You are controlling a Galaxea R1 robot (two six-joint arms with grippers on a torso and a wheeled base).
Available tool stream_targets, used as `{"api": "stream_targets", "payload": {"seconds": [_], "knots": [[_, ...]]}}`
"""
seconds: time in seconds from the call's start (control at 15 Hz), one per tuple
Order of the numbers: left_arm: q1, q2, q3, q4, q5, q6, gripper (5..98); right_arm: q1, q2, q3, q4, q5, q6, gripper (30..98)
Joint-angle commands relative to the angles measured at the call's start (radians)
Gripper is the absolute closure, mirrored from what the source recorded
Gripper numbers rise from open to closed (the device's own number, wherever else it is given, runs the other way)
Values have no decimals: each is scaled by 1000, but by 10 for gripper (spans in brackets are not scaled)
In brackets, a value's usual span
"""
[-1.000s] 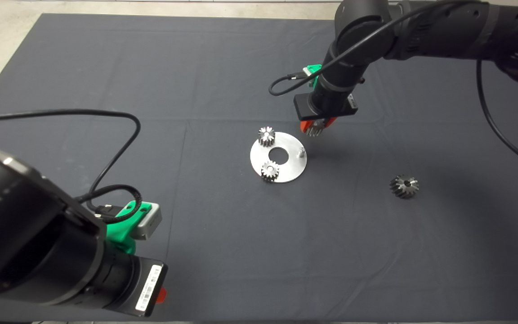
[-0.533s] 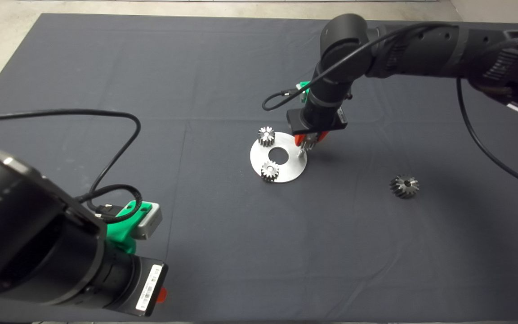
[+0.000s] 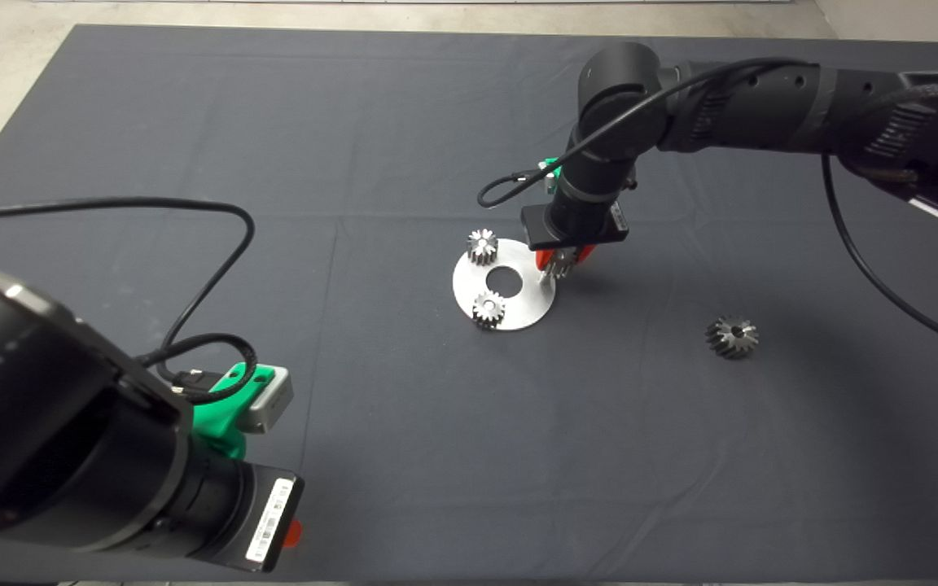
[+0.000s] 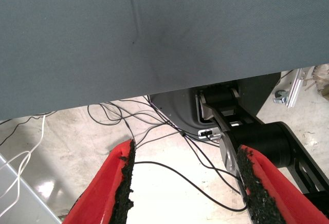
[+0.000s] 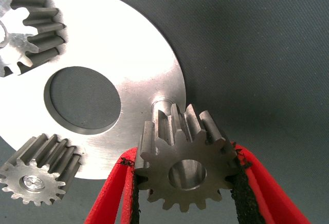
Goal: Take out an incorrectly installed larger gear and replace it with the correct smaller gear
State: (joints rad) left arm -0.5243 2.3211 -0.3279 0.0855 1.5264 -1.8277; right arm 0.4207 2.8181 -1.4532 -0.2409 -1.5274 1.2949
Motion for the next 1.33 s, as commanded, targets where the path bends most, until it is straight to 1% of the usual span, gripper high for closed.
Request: {"api": "stream_targets", "payload": {"seconds": [0.0,0.33,0.6,0.73,0.87,1.0,1.27], "knots": [[-8,-4,8,8,34,-5,543,26,5,5,14,-11,0,919],[-7,-4,8,13,34,-5,543,4,15,5,12,-8,0,918],[-8,-10,6,13,35,-5,543,4,26,7,8,-8,1,919],[-8,-7,6,15,35,-5,543,4,36,7,-11,-8,1,918],[-7,-8,6,26,35,-5,543,4,42,7,-21,-3,1,919],[-5,-8,6,28,35,-5,543,4,48,7,-35,9,-2,919],[4,-4,6,31,35,-5,543,6,35,5,-40,5,-5,920]]}}
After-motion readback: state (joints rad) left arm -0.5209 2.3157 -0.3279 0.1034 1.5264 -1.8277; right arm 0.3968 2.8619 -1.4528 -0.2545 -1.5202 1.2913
